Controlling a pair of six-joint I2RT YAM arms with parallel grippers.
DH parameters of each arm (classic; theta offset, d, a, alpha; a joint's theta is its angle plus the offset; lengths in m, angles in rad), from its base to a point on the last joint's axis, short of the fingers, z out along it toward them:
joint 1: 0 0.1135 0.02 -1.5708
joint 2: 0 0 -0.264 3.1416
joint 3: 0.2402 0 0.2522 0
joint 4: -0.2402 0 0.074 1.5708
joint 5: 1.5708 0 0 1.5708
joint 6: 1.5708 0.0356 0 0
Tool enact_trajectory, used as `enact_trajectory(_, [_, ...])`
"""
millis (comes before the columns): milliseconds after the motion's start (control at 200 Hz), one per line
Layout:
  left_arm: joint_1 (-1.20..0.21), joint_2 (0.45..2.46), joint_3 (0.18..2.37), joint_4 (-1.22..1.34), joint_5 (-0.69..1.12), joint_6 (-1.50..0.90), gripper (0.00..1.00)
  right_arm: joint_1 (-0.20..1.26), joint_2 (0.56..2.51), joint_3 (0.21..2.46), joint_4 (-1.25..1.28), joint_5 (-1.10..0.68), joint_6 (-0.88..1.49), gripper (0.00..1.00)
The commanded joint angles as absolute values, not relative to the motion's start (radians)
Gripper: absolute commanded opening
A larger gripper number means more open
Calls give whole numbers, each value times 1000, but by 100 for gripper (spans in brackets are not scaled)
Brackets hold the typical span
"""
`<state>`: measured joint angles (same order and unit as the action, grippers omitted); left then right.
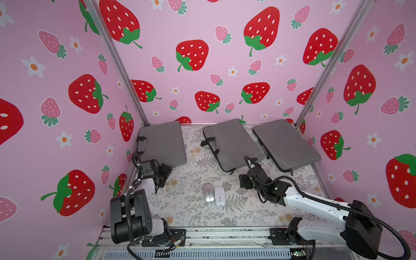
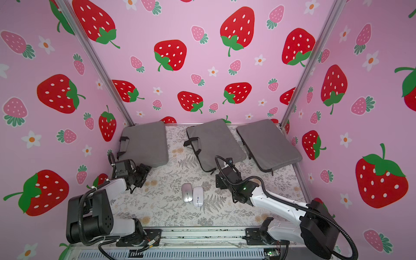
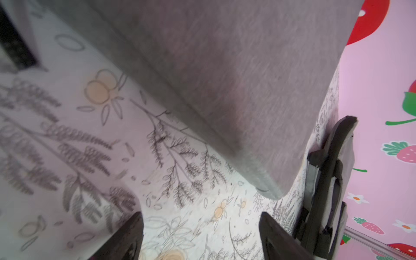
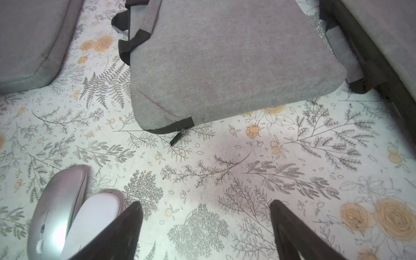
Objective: Put the mouse into the laptop bag
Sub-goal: Adjust the zippered laptop bag at the center of the board.
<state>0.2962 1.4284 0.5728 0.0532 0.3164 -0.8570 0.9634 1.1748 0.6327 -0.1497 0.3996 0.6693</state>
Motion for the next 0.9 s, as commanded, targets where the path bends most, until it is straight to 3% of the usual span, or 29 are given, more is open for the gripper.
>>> enact_trajectory(0, [304,1503,639,139,297,-897,82,993,1161,624,-166,444,709,89])
enact_trajectory(130, [304,1642,734,151,297,-923,81,1003,1190,622,-161,453,720,90])
enact_trajectory(195, [306,1727,789,145,318,-934,76,1006,1203,618,-144,449,722,90])
enact_trajectory(230, [306,1764,805,154,322,-946,67,1007,1212,615,-137,446,723,90])
enact_trajectory(315, [305,1815,808,199,329,-977,31,1009,1234,620,-129,439,724,90])
enact_trajectory(410, [294,1832,817,198,352,-984,0,1012,1254,620,-112,434,724,90])
enact_trajectory(580, [189,1757,765,220,397,-1011,0,1012,1313,629,-46,390,723,90])
enact_trajectory(730, [-59,1634,686,259,318,-1070,0,1012,1388,655,24,358,718,90])
enact_trajectory(770, [-142,1622,688,264,297,-1080,18,1012,1408,664,36,359,721,90])
enact_trajectory(860, [-264,1625,739,239,304,-1074,96,1010,1452,696,46,352,714,91])
enact_trajectory(895, [-286,1621,748,242,316,-1075,99,1009,1466,709,45,347,709,91])
